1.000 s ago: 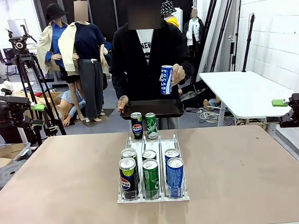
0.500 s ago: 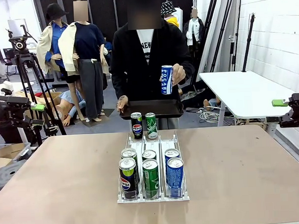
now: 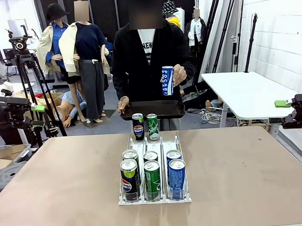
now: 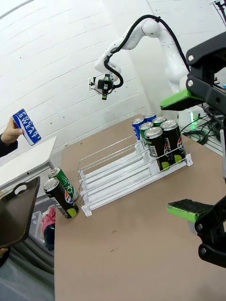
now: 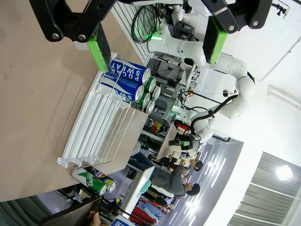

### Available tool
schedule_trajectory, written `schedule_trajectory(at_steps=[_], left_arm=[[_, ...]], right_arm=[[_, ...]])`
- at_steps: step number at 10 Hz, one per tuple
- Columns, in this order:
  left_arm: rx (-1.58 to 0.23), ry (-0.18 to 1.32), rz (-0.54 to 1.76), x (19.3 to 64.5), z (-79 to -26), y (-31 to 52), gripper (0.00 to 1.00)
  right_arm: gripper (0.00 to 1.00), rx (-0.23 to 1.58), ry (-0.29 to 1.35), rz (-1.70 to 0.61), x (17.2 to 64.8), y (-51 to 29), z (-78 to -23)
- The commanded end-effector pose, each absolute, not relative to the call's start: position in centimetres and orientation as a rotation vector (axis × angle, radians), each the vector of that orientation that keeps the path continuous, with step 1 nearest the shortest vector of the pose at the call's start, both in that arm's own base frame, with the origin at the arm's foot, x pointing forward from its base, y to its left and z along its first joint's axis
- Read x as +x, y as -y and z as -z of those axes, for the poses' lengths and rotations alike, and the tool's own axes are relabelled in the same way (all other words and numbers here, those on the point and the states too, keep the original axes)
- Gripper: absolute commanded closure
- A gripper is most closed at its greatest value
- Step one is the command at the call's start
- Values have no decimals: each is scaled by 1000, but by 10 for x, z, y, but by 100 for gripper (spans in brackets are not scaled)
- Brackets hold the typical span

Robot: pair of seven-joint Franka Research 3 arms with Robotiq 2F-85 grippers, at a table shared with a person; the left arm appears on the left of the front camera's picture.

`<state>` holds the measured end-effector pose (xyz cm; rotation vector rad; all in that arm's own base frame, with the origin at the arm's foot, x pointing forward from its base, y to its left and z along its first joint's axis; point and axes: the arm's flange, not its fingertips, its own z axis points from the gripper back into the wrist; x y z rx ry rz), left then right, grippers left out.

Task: Retrieve and hand over the desired beverage to the person.
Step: Pick up a can of the same type that the person held from the Automatic Can Dispenser.

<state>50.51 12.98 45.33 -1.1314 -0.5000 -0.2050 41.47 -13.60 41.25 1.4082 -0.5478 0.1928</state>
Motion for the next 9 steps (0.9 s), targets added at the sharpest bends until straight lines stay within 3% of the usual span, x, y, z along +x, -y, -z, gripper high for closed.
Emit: schedule_trajectory(at_steps=[1,9], left_arm=[[-1129,498,207,504,-454,-130,0],[-1129,498,207,504,-454,-130,0]], right_arm=[[0,1410,550,-191,414,136,-411],[0,1410,550,-191,414,136,-411]])
